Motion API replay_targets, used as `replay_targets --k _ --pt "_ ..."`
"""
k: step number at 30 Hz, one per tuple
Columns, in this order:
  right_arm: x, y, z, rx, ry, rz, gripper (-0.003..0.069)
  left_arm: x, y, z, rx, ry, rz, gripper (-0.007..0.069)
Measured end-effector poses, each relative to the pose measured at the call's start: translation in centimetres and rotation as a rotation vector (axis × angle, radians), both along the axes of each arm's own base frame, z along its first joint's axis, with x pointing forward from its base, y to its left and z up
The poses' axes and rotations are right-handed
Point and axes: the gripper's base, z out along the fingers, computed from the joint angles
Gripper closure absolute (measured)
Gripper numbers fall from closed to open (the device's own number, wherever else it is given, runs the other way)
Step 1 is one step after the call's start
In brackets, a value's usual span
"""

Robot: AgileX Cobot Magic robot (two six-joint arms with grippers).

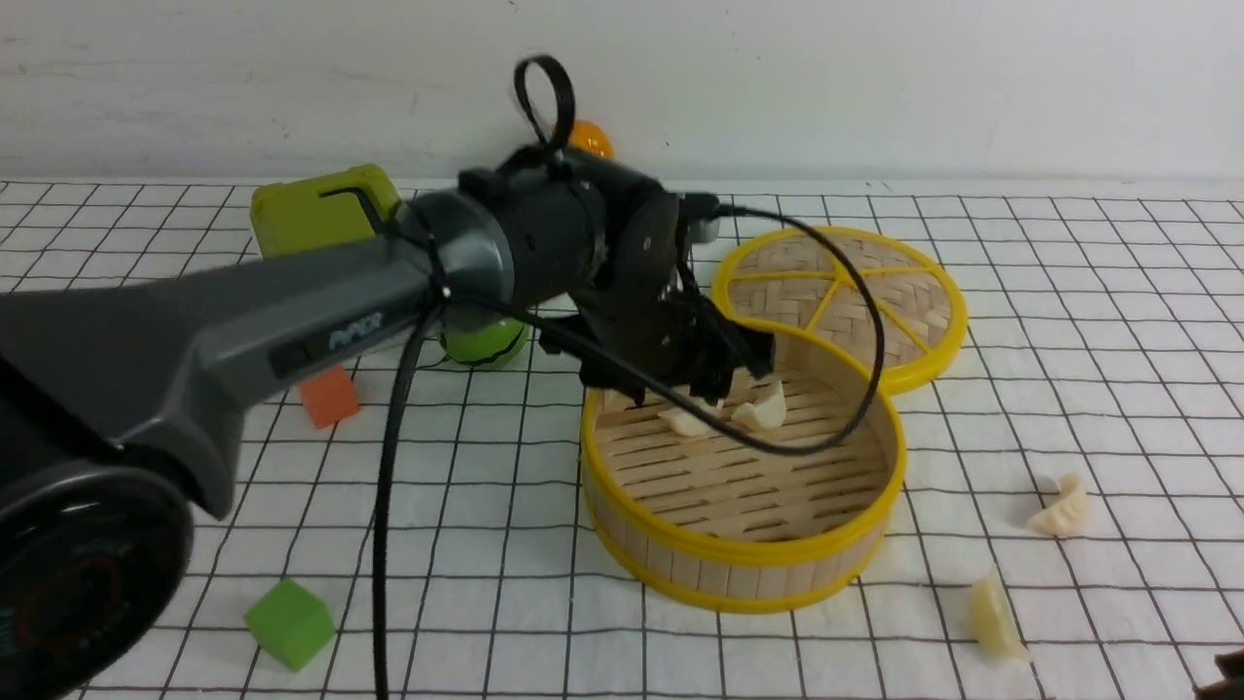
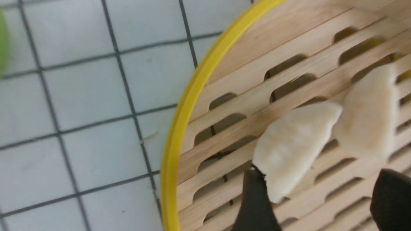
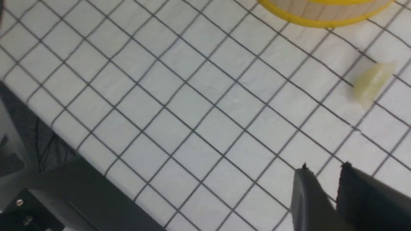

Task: Put the dumplings into the steamer on the table with the white tablecloth.
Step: 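Place the dumpling into the bamboo steamer basket with the left gripper, then reach for and grasp a dumpling lying on the table beside the steamer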

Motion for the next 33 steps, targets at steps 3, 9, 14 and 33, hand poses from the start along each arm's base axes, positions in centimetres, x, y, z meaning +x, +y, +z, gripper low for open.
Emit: replay_targets --k 3,9,14,33 --pt "0.5 -0.7 -0.2 -0.055 -0.012 -0.078 0.0501 -1.8 1.7 5.9 0.047 -0.073 -0.048 0.0162" --pt "2.8 -0.9 -1.1 -0.135 0.003 -0.221 0.0485 -6.9 6.4 13.1 0.159 -0.142 -0.056 0.0214" --pt "5.3 -0.1 -2.7 -0.193 0.079 -0.269 0.0448 -11.2 9.8 14.2 0.177 -0.150 -0.033 0.0316" --pt "16.7 0.2 -12.2 -0.140 0.224 -0.417 0.0344 -29.3 20.3 3.0 -0.097 -0.019 0.008 0.0573"
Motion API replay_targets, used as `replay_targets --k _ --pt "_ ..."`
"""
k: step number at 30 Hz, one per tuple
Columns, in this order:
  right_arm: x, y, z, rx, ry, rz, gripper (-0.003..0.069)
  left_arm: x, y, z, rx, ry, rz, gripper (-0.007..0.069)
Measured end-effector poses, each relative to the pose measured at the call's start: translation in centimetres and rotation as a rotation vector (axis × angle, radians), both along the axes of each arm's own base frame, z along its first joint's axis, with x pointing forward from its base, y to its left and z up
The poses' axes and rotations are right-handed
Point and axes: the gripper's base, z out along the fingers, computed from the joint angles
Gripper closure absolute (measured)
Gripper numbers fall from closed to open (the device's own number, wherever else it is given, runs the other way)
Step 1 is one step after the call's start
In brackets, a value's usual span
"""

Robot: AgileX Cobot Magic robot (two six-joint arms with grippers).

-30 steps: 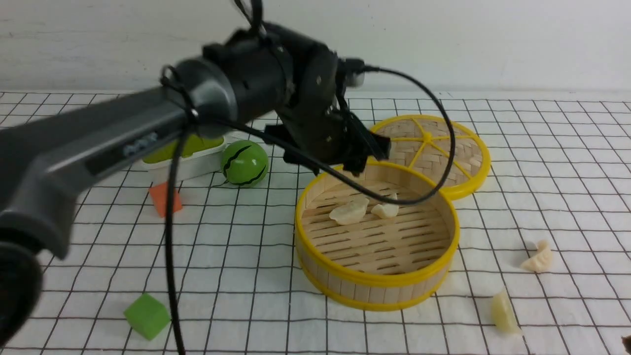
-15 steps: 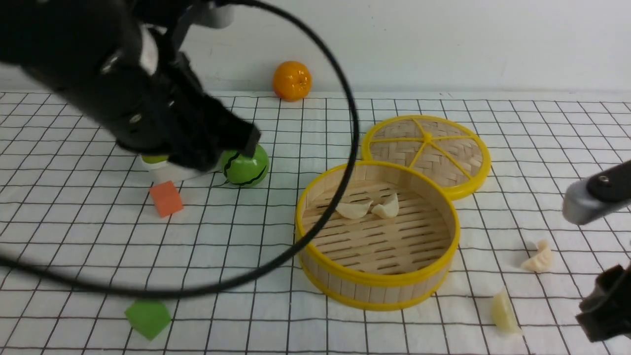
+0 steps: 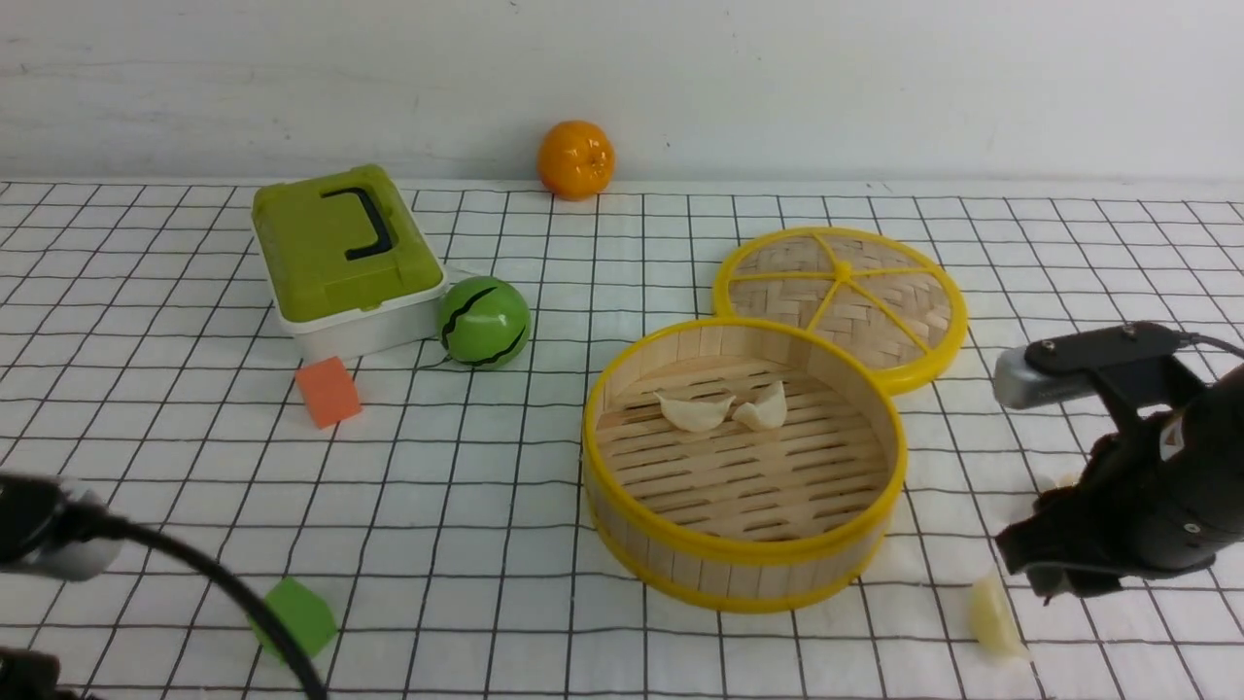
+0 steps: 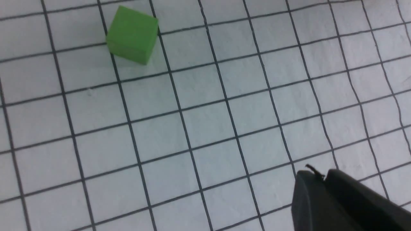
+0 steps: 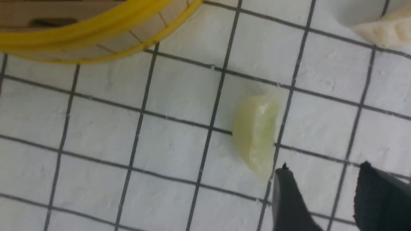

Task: Put the dumplings into the steamer on the table with the white tablecloth.
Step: 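Reach for and grasp a dumpling lying on the table beside the steamer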

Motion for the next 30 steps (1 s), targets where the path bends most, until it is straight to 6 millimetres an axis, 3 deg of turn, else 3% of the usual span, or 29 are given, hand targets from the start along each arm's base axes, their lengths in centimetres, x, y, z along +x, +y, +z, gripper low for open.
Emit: replay_targets --k 8,11,13,16,17,18,19,23,27,28,30 --pt "2.2 0.8 -4.0 0.011 0.042 0.034 0.0174 -1.4 0.9 0.0 -0.053 -0.059 0.000 0.0568" --pt "2.6 0.9 -5.4 0.003 0.074 0.033 0.0163 -1.4 0.9 0.0 -0.055 -0.061 0.000 0.0568" --pt "2.8 1.0 -6.2 0.000 0.087 0.031 0.0174 -1.4 0.9 0.0 -0.055 -0.061 0.000 0.0568" --pt "2.9 1.0 -6.6 -0.001 0.091 0.030 0.0276 -1.4 0.9 0.0 -0.055 -0.061 0.000 0.0568" --pt "2.9 1.0 -6.6 -0.001 0.091 0.030 0.0276 -1.4 0.9 0.0 -0.055 -0.061 0.000 0.0568" --pt "2.9 1.0 -6.6 -0.002 0.095 0.031 0.0364 -1.4 0.9 0.0 -0.055 -0.061 0.000 0.0568" --pt "3.0 1.0 -6.5 -0.002 0.098 0.032 0.0407 -1.4 0.9 0.0 -0.055 -0.061 0.000 0.0568" --pt "3.4 1.2 -5.4 0.001 0.132 0.039 0.0414 -1.4 0.9 0.0 -0.055 -0.061 0.000 0.0568" --pt "4.6 2.9 -0.4 0.030 0.134 0.091 0.0412 -1.4 0.9 0.0 -0.055 -0.061 0.000 0.0568" --pt "4.7 3.1 -0.2 0.032 0.124 0.094 0.0412 -1.4 0.9 0.0 -0.055 -0.061 0.000 0.0568" --pt "5.1 5.4 3.0 0.048 0.090 0.166 0.0412 -1.3 1.0 0.0 -0.048 -0.067 0.000 0.0565"
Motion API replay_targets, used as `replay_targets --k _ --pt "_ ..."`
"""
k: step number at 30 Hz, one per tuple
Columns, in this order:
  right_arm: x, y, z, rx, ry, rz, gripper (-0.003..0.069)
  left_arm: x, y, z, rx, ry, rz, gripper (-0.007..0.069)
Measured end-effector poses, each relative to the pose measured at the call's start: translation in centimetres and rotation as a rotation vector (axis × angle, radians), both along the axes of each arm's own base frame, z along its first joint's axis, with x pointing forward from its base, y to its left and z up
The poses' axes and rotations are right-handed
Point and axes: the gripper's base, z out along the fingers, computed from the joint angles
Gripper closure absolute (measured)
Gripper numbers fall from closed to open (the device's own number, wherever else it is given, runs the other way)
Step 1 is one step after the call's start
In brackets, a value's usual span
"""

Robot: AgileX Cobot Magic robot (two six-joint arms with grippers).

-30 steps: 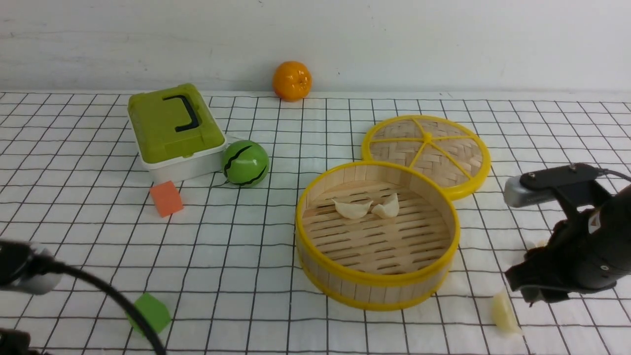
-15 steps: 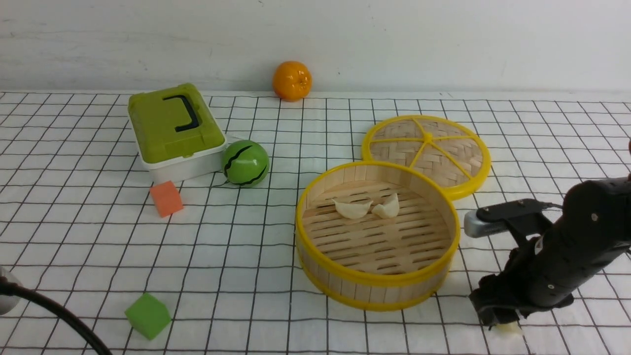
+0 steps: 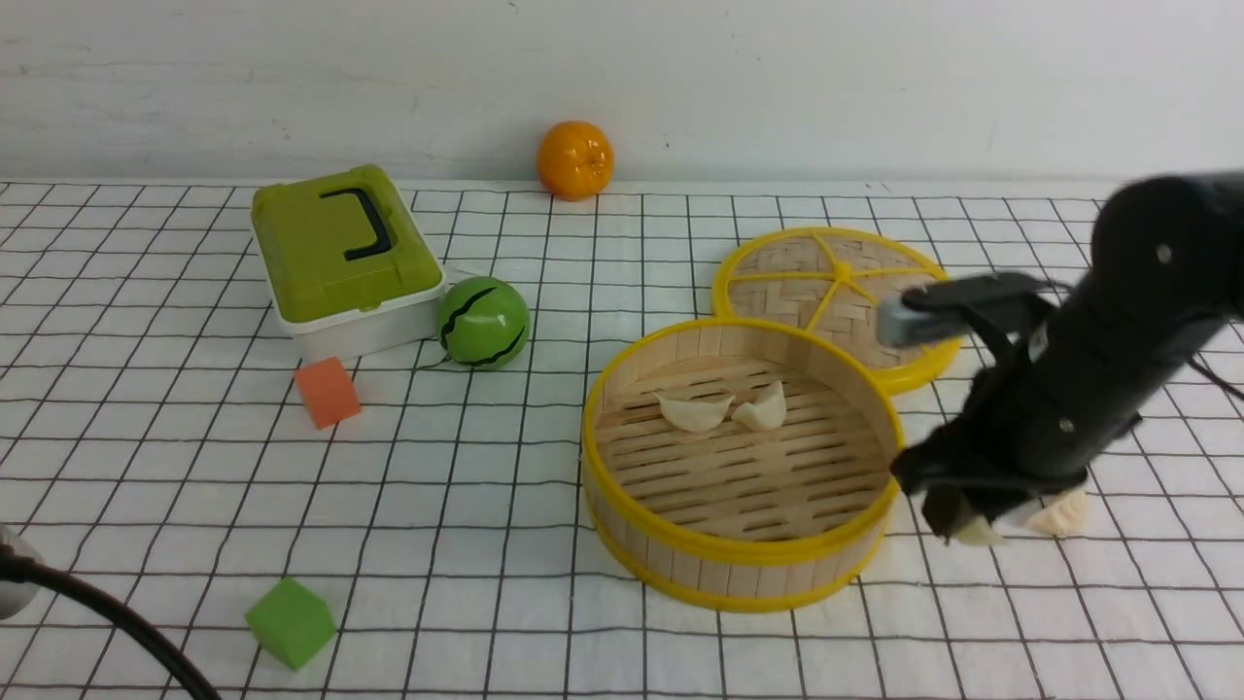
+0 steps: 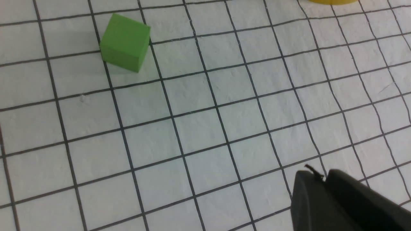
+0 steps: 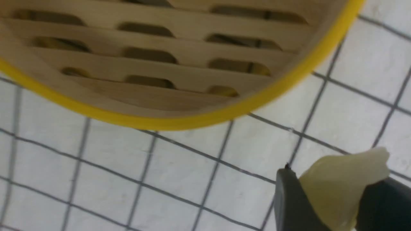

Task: Put the dumplings into the steamer on the table with the white tablecloth.
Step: 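Reach for and grasp a dumpling lying on the table beside the steamer, then place the dumpling in the bamboo steamer basket with the right gripper, then reach for and grasp a dumpling lying on the table beside the steamer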

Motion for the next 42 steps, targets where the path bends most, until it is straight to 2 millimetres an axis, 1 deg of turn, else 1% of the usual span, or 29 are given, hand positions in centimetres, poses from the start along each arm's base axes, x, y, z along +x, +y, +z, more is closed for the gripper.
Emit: replay_targets --k 2,3,4,5,6,7,8,9,10,13,14,15,18,19,21,22,23,25,26,27,28,30,31,33,35,37,39,41,42 --pt "0.2 2.1 1.6 0.035 -0.038 0.040 0.0412 0.1 0.1 0.0 0.009 -0.008 0.001 0.0563" --pt "0.4 3.2 2.0 0.054 -0.055 0.048 0.0412 0.1 0.1 0.0 0.012 -0.011 0.001 0.0563" --pt "0.5 3.4 2.0 0.058 -0.058 0.048 0.0412 0.1 0.1 0.0 0.012 -0.011 0.001 0.0563" --pt "1.0 5.0 1.9 0.087 -0.075 0.039 0.0412 0.1 0.1 0.0 0.015 -0.013 0.001 0.0561" --pt "1.4 5.8 1.8 0.101 -0.084 0.033 0.0412 0.1 0.1 0.0 0.016 -0.014 0.001 0.0559" --pt "1.4 6.1 1.7 0.103 -0.084 0.034 0.0412 0.1 0.1 0.0 0.016 -0.014 0.001 0.0559" --pt "2.2 7.5 0.7 0.118 -0.083 0.021 0.0412 0.1 0.1 0.0 0.017 -0.015 0.002 0.0555" --pt "2.3 7.7 0.6 0.118 -0.082 0.020 0.0412 0.1 0.1 0.0 0.017 -0.015 0.002 0.0555" --pt "2.9 8.7 -0.7 0.116 -0.067 0.018 0.0412 0.1 0.1 0.0 0.019 -0.013 0.002 0.0552" --pt "3.8 10.2 -2.5 0.107 -0.042 0.026 0.0412 0.0 0.2 -0.1 0.025 -0.005 0.002 0.0552" --pt "4.2 10.7 -3.4 0.101 -0.027 0.026 0.0412 0.0 0.2 -0.1 0.027 -0.004 0.002 0.0552" --pt "4.2 10.8 -3.3 0.102 -0.030 0.027 0.0412 0.0 0.2 -0.1 0.028 -0.003 0.002 0.0552" --pt "5.6 11.5 -4.9 0.093 -0.022 -0.005 0.0411 0.0 0.2 -0.1 0.030 0.000 0.002 0.0552" --pt "5.7 11.5 -4.9 0.092 -0.024 -0.006 0.0408 0.0 0.2 -0.1 0.030 0.000 0.002 0.0552" --pt "6.1 11.5 -5.9 0.065 -0.020 -0.027 0.0366 0.0 0.2 -0.1 0.031 0.002 0.002 0.0552" --pt "6.1 11.5 -5.9 0.063 -0.020 -0.027 0.0361 0.0 0.2 -0.1 0.031 0.002 0.002 0.0552" --pt "6.2 11.5 -6.2 0.053 -0.017 -0.032 0.0320 0.0 0.2 -0.1 0.031 0.002 0.002 0.0552" --pt "6.3 11.5 -6.1 0.054 -0.020 -0.035 0.0245 0.0 0.2 -0.1 0.031 0.002 0.002 0.0550" --pt "6.3 11.5 -6.0 0.055 -0.017 -0.039 0.0223 0.0 0.2 -0.1 0.031 0.002 0.002 0.0550" --pt "6.3 11.5 -6.0 0.055 -0.017 -0.039 0.0218 0.0 0.2 -0.1 0.031 0.002 0.002 0.0550" --pt "6.3 11.5 -5.6 0.055 -0.012 -0.044 0.0182 0.0 0.2 -0.1 0.032 0.002 0.002 0.0550" --pt "6.2 11.5 -4.8 0.053 -0.011 -0.041 0.0161 0.0 0.2 -0.1 0.033 0.001 0.002 0.0547" --pt "5.8 11.3 -3.4 0.047 -0.011 -0.026 0.0148 0.0 0.2 -0.1 0.034 0.000 0.002 0.0545" --pt "5.4 11.0 -2.1 0.038 -0.021 -0.004 0.0144 0.0 0.2 -0.1 0.036 -0.001 0.003 0.0543" --pt "4.4 10.1 0.8 0.008 -0.048 0.045 0.0140 0.0 0.3 -0.1 0.036 -0.001 0.003 0.0542" --pt "3.1 8.9 3.3 -0.050 -0.065 0.072 0.0140 0.0 0.3 -0.1 0.037 -0.001 0.003 0.0540" --pt "1.9 7.5 5.3 -0.115 -0.087 0.079 0.0144 0.0 0.3 -0.1 0.037 -0.002 0.003 0.0538" --pt "0.8 6.0 6.5 -0.162 -0.100 0.071 0.0148 0.0 0.3 -0.2 0.038 -0.001 0.003 0.0536" --pt "0.2 4.6 6.7 -0.177 -0.098 0.043 0.0150 0.0 0.3 -0.4 0.041 0.004 0.003 0.0536"
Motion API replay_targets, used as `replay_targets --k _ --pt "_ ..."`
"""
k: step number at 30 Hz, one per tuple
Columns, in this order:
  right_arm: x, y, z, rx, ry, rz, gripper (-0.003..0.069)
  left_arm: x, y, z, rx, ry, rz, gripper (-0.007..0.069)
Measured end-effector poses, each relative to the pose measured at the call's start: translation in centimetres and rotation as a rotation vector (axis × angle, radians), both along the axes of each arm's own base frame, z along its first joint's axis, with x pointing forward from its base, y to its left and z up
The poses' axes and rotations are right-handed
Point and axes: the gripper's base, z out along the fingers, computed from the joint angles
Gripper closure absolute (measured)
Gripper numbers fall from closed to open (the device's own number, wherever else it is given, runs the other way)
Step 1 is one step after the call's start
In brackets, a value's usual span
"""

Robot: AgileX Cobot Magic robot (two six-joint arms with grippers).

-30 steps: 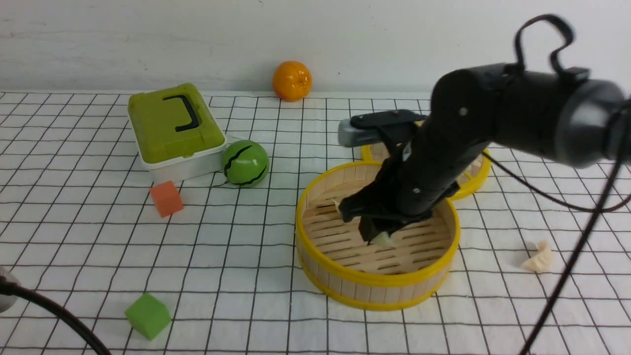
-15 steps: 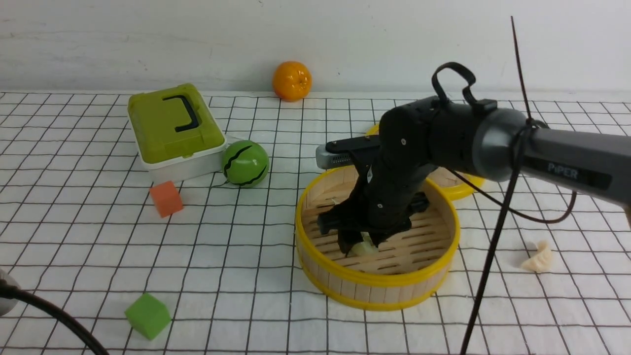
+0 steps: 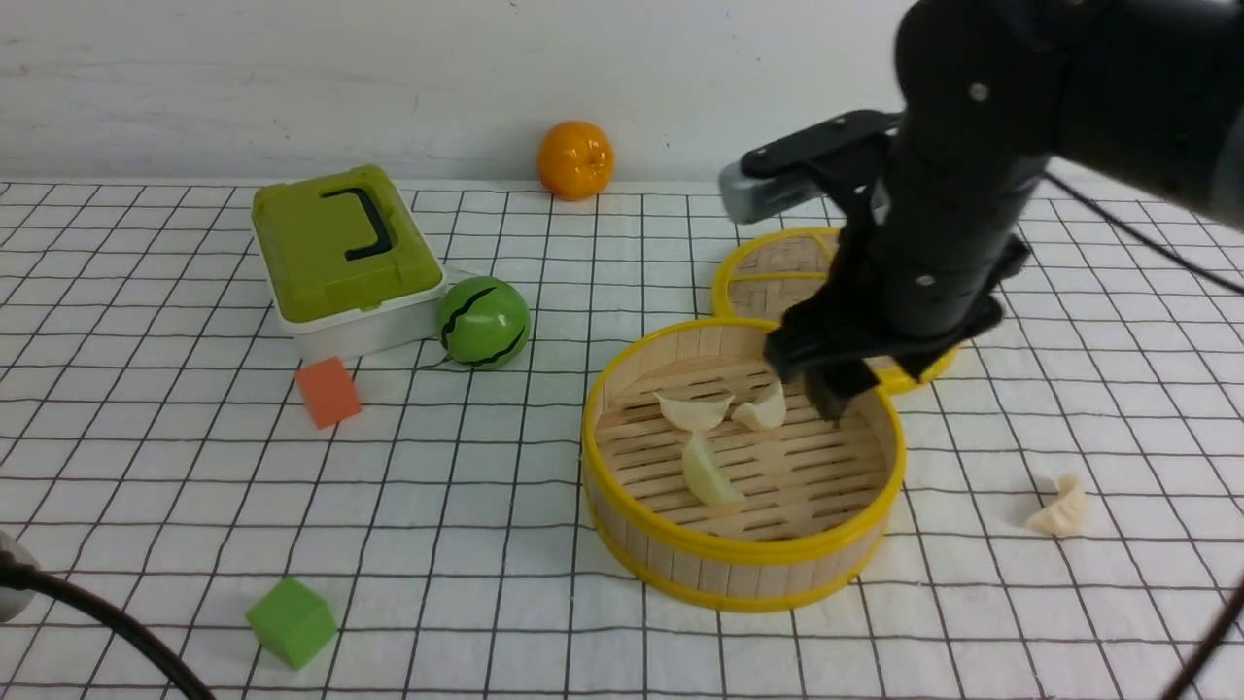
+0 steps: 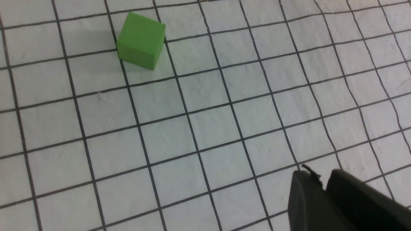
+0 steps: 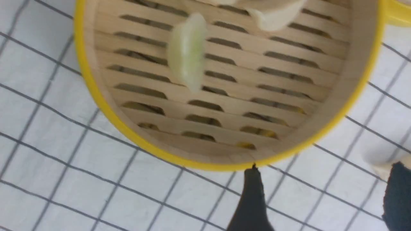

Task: Put the dumplings into the steamer on the table with the white tablecloth.
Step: 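Reach for and grasp a dumpling lying on the table beside the steamer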

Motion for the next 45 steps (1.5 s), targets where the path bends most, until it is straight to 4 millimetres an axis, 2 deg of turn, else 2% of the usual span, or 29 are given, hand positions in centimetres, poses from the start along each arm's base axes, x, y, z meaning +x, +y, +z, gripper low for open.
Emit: replay_targets --k 1,2,3,4,5,6,10,16,19,23,25,30,34,35,36,39,40,43,45 --pt "-0.1 -0.2 0.0 -0.001 -0.002 -0.004 0.0151 0.0 0.0 0.0 0.001 0.001 0.000 0.0536" --pt "-0.4 -2.0 -0.2 0.003 -0.002 -0.059 0.0151 0.0 0.0 -0.3 0.004 0.006 0.000 0.0534" --pt "-0.5 -2.2 -0.1 0.008 -0.009 -0.070 0.0151 0.0 0.0 -0.4 0.005 0.007 0.000 0.0533" --pt "-0.5 -3.5 -0.5 0.014 -0.005 -0.113 0.0151 0.0 0.0 -0.5 0.006 0.009 0.000 0.0533" --pt "-0.5 -4.5 -1.1 0.012 0.007 -0.148 0.0151 0.0 0.0 -0.6 0.007 0.010 0.000 0.0532" --pt "-0.4 -6.5 -2.6 0.024 0.028 -0.226 0.0153 0.0 0.0 -1.0 0.008 0.011 -0.001 0.0532" --pt "0.1 -11.1 -6.1 0.089 0.078 -0.406 0.0153 0.0 0.0 -1.6 0.011 0.016 -0.002 0.0531" --pt "1.6 -15.6 -9.4 0.225 0.065 -0.621 0.0153 0.2 -0.1 -1.5 -0.002 -0.004 -0.003 0.0524" --pt "2.7 -17.0 -10.7 0.255 0.043 -0.681 0.0153 0.3 -0.2 -1.4 -0.012 -0.017 -0.003 0.0523" --pt "3.7 -17.6 -12.6 0.266 0.036 -0.713 0.0153 0.3 -0.2 -1.4 -0.016 -0.022 -0.004 0.0521" --pt "4.3 -17.6 -14.0 0.277 0.043 -0.729 0.0153 0.3 -0.2 -1.4 -0.017 -0.023 -0.004 0.0521" --pt "5.1 -17.5 -16.0 0.307 0.061 -0.765 0.0158 0.3 -0.3 -1.3 -0.020 -0.028 -0.004 0.0517" --pt "5.2 -17.6 -16.1 0.310 0.059 -0.768 0.0211 0.3 -0.3 -1.3 -0.020 -0.028 -0.004 0.0515" --pt "5.2 -17.6 -16.1 0.311 0.056 -0.767 0.0260 0.3 -0.3 -1.3 -0.020 -0.028 -0.004 0.0515" --pt "5.2 -17.6 -16.1 0.311 0.056 -0.767 0.0269 0.3 -0.3 -1.3 -0.020 -0.028 -0.004 0.0515" --pt "5.3 -17.5 -15.9 0.317 0.071 -0.767 0.0446 0.3 -0.3 -1.3 -0.021 -0.027 -0.004 0.0515" --pt "5.3 -17.4 -15.7 0.315 0.078 -0.756 0.0478 0.3 -0.3 -1.3 -0.021 -0.027 -0.004 0.0515" --pt "5.5 -17.1 -14.5 0.307 0.085 -0.690 0.0470 0.3 -0.3 -1.3 -0.020 -0.026 -0.004 0.0514" --pt "5.6 -16.0 -12.4 0.301 0.078 -0.601 0.0470 0.3 -0.3 -1.3 -0.020 -0.025 -0.004 0.0514"
